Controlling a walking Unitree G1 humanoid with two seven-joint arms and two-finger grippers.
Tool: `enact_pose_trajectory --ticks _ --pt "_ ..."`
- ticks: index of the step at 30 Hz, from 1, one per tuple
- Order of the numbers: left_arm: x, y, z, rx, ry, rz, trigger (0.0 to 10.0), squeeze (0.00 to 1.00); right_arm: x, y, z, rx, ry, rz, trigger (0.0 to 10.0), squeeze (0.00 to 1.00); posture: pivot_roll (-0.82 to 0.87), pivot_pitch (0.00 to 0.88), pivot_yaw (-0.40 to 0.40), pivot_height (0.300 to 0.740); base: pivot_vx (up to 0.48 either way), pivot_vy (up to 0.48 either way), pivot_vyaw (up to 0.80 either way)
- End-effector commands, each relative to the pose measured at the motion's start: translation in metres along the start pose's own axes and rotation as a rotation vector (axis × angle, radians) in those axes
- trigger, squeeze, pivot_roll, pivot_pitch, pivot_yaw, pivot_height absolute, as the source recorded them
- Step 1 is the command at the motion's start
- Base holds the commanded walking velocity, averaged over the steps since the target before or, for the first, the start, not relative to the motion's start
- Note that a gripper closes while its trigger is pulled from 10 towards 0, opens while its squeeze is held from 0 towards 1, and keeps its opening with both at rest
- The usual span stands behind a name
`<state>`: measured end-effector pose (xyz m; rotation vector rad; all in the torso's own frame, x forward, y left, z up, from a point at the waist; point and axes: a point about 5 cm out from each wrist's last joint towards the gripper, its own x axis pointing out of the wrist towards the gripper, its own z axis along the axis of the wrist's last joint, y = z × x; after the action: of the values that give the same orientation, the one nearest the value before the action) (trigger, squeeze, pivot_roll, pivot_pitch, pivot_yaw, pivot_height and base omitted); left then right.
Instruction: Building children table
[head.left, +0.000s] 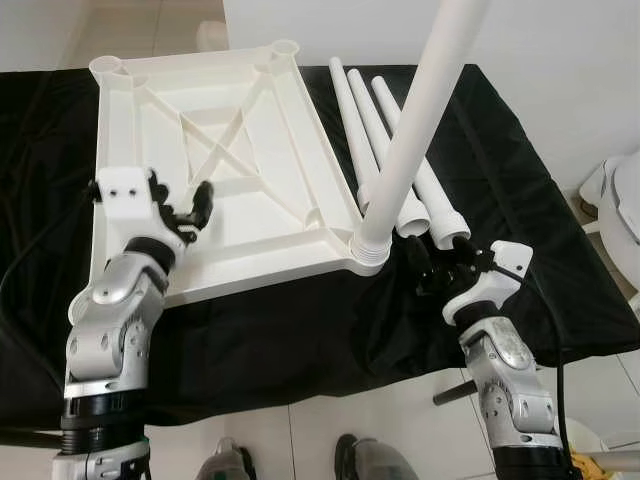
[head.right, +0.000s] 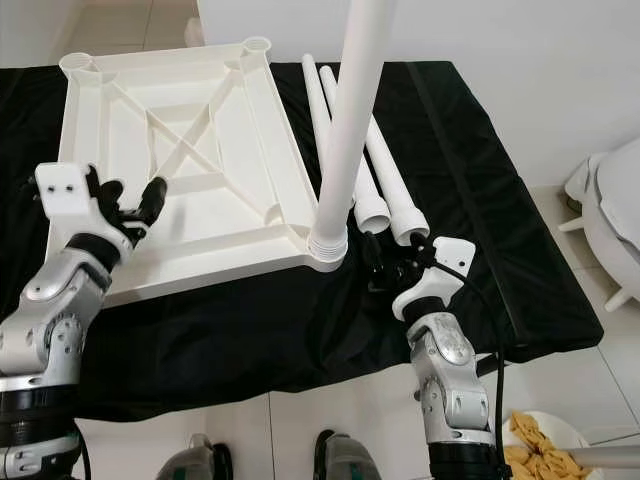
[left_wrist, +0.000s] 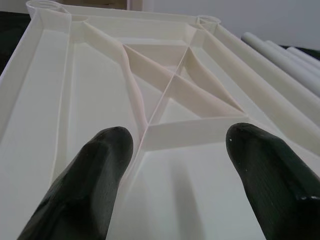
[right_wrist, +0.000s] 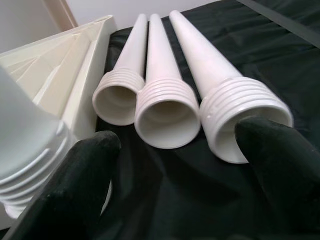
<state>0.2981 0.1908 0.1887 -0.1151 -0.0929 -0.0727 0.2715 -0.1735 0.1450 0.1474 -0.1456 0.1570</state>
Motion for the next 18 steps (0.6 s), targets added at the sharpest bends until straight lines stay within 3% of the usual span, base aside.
enact_pose_trajectory --ticks 1,5,13,18 --pt "-0.006 -0.004 -0.004 0.036 -0.005 0.000 10.0 0.00 -0.006 0.000 0.004 -0.020 -0.031 0.025 10.0 0.00 -0.04 0.116 0.006 0.740 0.000 0.000 0.00" --pt "-0.005 -0.010 -0.005 0.057 -0.031 -0.036 10.0 0.00 -0.011 0.006 0.012 -0.108 -0.109 0.064 10.0 0.00 -0.03 0.100 0.012 0.740 0.000 0.000 0.00" --pt "-0.015 -0.007 -0.009 0.155 -0.075 -0.005 10.0 0.00 -0.019 0.019 0.013 -0.094 -0.171 0.101 10.0 0.00 -0.04 0.094 0.059 0.740 0.000 0.000 0.00" --pt "-0.031 -0.022 -0.029 0.177 -0.039 -0.092 10.0 0.00 -0.025 0.022 0.000 -0.095 -0.128 0.121 10.0 0.00 -0.04 0.091 0.058 0.740 0.000 0.000 0.00"
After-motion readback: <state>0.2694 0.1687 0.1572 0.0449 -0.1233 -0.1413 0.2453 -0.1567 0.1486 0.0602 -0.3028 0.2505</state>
